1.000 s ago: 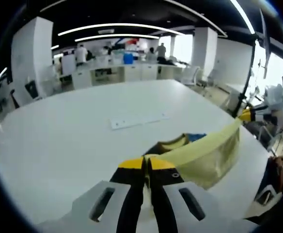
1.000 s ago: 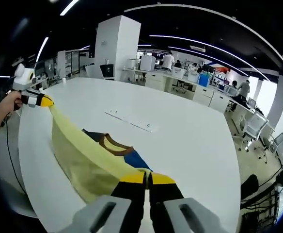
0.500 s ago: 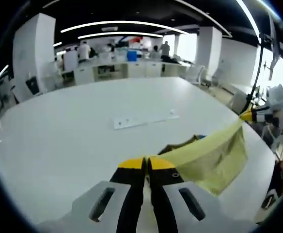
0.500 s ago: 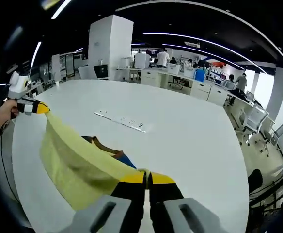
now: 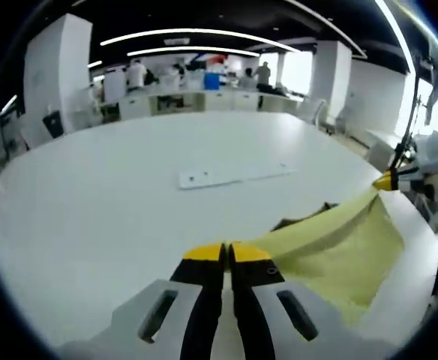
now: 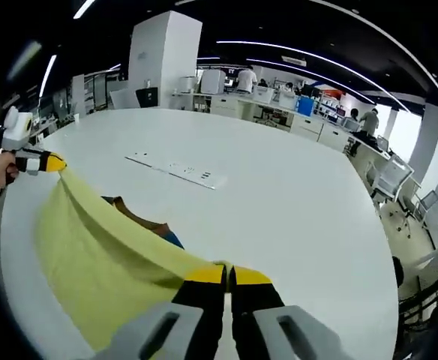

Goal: Fold the garment on the visible template until the final outline fits inside the template.

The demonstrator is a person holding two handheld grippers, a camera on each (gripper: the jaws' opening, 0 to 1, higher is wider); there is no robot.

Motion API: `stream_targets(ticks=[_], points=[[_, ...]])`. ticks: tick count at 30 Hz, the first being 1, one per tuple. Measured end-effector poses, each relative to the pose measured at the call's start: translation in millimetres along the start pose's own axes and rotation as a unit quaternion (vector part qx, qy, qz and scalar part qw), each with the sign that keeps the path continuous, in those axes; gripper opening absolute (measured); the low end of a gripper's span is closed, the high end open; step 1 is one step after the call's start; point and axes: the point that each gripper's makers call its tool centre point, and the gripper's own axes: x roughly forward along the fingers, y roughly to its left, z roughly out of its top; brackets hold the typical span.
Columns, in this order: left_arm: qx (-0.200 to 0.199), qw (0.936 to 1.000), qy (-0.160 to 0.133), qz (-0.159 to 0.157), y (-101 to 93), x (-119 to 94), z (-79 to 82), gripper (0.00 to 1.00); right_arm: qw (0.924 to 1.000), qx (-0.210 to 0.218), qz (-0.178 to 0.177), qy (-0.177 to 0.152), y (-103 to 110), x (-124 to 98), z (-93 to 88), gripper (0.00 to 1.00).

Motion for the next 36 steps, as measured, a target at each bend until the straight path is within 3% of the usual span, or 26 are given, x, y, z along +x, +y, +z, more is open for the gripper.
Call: stream_targets(ticks=[4,17,25,28,30,32,36], points=[[-0.003,1.0,-0.009,0.002,2.6,16,-4.7,0.0,0.9999,0.009,-0.004,0.012,-3,12,-8.7,0.0],[-0.018,0.9993,0.021,0.026,16.1,41,-34.9,0.0,0.9987,0.047,-0.006,0.02,-5,37,-20.5,0.0],[-0.003,0.9992,0.029,0.026,16.6,43,-37.6,0.0,0.9984,0.047,-0.005,0.032,-4,44,-27.3,0.0],[0.03,0.9985,0.036,0.028,14.7,45,-38.9,0.0,0.9978,0.058,-0.006,0.033,-3,45,-27.2,0.0],[0.031,0.9986,0.033,0.028,13.0,45,-36.8,0.01,0.9969,0.072,-0.007,0.03,-3,44,-25.3,0.0],[0.052,0.9978,0.023,0.032,14.3,41,-29.1,0.04,0.9959,0.087,-0.007,0.022,-5,43,-22.1,0.01],[0.037,0.9993,-0.002,0.009,8.6,36,-18.1,0.16,0.9953,0.096,0.002,0.016,-5,36,-17.0,0.1]])
